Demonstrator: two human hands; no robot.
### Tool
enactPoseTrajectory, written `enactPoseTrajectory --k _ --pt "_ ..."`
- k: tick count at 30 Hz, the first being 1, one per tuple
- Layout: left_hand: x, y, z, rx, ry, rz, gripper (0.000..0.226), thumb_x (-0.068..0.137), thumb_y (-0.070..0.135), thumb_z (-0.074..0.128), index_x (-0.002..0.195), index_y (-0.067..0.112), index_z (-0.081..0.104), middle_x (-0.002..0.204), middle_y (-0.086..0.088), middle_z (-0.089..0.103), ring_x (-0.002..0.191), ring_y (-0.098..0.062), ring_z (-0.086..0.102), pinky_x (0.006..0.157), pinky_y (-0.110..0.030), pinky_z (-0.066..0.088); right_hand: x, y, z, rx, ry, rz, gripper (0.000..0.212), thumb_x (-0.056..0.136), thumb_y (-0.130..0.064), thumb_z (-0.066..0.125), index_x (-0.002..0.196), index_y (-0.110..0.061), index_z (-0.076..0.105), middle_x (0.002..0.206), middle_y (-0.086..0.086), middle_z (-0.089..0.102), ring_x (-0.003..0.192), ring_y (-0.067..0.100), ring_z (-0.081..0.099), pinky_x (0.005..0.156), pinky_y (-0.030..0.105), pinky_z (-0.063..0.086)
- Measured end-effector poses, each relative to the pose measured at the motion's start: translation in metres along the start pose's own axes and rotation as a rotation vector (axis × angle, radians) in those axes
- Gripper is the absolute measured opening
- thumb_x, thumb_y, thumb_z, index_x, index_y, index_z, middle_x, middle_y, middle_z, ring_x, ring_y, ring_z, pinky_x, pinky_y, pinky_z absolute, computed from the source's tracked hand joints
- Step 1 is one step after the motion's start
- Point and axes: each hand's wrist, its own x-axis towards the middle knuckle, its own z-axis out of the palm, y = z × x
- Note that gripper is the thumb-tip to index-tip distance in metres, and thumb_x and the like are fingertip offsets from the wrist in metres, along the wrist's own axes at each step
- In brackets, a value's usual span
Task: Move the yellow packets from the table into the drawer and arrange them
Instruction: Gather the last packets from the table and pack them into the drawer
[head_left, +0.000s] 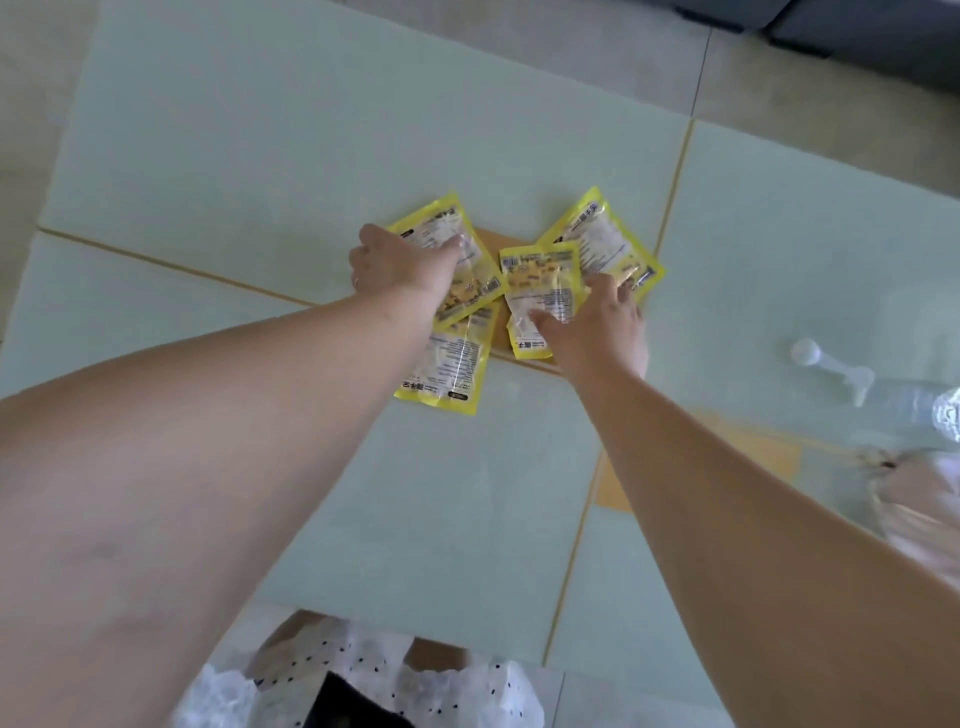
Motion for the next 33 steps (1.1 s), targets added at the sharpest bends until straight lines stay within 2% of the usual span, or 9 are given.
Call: enactPoseTrajectory --k 5,10,14,18,22,24,26,28,33 --pt "0.008 0.004 0.022 0.070 0.073 0.037 0.092 0.072 0.052 0.073 0.142 0.014 0.025 0.143 -0.010 0.030 0.137 -0.033 0.030 0.107 -0.042 0.032 0.014 0.001 0.016 -0.092 0.066 -0.071 0.086 0.076 -0.050 0.071 0.142 -0.017 0.028 0.142 0.009 0.038 0.132 0.029 0.037 0.104 0.040 0.034" --pt "0.014 -0.006 0.030 0.117 0.101 0.156 0.087 0.071 0.040 0.077 0.142 0.024 0.027 0.135 -0.004 0.044 0.121 -0.030 0.050 0.102 -0.048 0.039 0.021 -0.002 0.020 0.017 0.018 -0.127 0.096 0.074 -0.037 0.078 0.147 -0.021 0.018 0.140 0.007 0.045 0.128 0.029 0.045 0.099 0.044 0.041" --pt "0.015 -0.005 0.026 0.039 0.072 0.168 0.056 0.074 0.029 0.074 0.119 0.021 0.041 0.095 0.009 0.056 0.098 -0.027 0.059 0.093 -0.041 0.045 0.022 -0.005 0.015 0.068 -0.081 -0.088 0.065 0.077 -0.031 0.075 0.128 -0.014 0.038 0.113 0.007 0.062 0.110 0.031 0.056 0.088 0.041 0.045" --pt "0.012 -0.005 0.006 -0.028 0.014 0.256 0.042 0.075 0.027 0.076 0.109 0.012 0.055 0.103 0.001 0.062 0.091 -0.020 0.059 0.077 -0.031 0.047 0.027 -0.001 0.000 0.182 -0.145 -0.099 0.036 0.080 -0.037 0.071 0.106 -0.014 0.059 0.091 0.000 0.060 0.085 0.023 0.055 0.069 0.029 0.040" --pt "-0.004 -0.022 -0.016 0.017 -0.241 0.262 0.030 0.075 0.018 0.076 0.101 0.015 0.060 0.096 0.002 0.064 0.082 -0.014 0.061 0.066 -0.025 0.048 0.047 0.008 -0.027 0.082 0.040 -0.084 0.044 0.081 -0.044 0.067 0.107 -0.010 0.064 0.111 0.010 0.062 0.104 0.031 0.056 0.080 0.036 0.045" --pt "-0.011 -0.040 -0.015 0.091 -0.287 0.240 0.031 0.074 0.018 0.076 0.101 0.013 0.062 0.099 -0.003 0.068 0.088 -0.021 0.065 0.074 -0.030 0.052 0.055 0.012 -0.035 -0.034 0.059 -0.085 0.050 0.081 -0.045 0.067 0.113 -0.007 0.062 0.129 0.012 0.051 0.121 0.032 0.044 0.094 0.039 0.041" --pt "-0.018 -0.056 -0.009 0.178 -0.231 0.234 0.035 0.071 0.023 0.077 0.102 0.010 0.064 0.104 -0.008 0.069 0.097 -0.028 0.064 0.085 -0.039 0.053 0.061 0.015 -0.037 -0.058 0.025 -0.110 0.051 0.082 -0.043 0.068 0.115 -0.005 0.061 0.139 0.010 0.041 0.130 0.029 0.035 0.101 0.037 0.035" --pt "-0.023 -0.069 0.000 0.308 -0.116 0.236 0.039 0.070 0.028 0.076 0.101 0.008 0.063 0.113 -0.012 0.061 0.110 -0.030 0.056 0.090 -0.037 0.048 0.063 0.016 -0.034 -0.062 -0.009 -0.127 0.049 0.082 -0.040 0.068 0.116 -0.005 0.061 0.144 0.008 0.036 0.133 0.027 0.033 0.100 0.033 0.035" --pt "-0.031 -0.084 0.008 0.357 0.001 0.195 0.047 0.072 0.030 0.076 0.107 0.007 0.053 0.126 -0.012 0.047 0.117 -0.034 0.047 0.087 -0.035 0.039 0.060 0.019 -0.023 -0.063 0.028 -0.131 0.045 0.084 -0.035 0.069 0.116 -0.006 0.059 0.141 0.007 0.036 0.127 0.028 0.038 0.080 0.028 0.034"
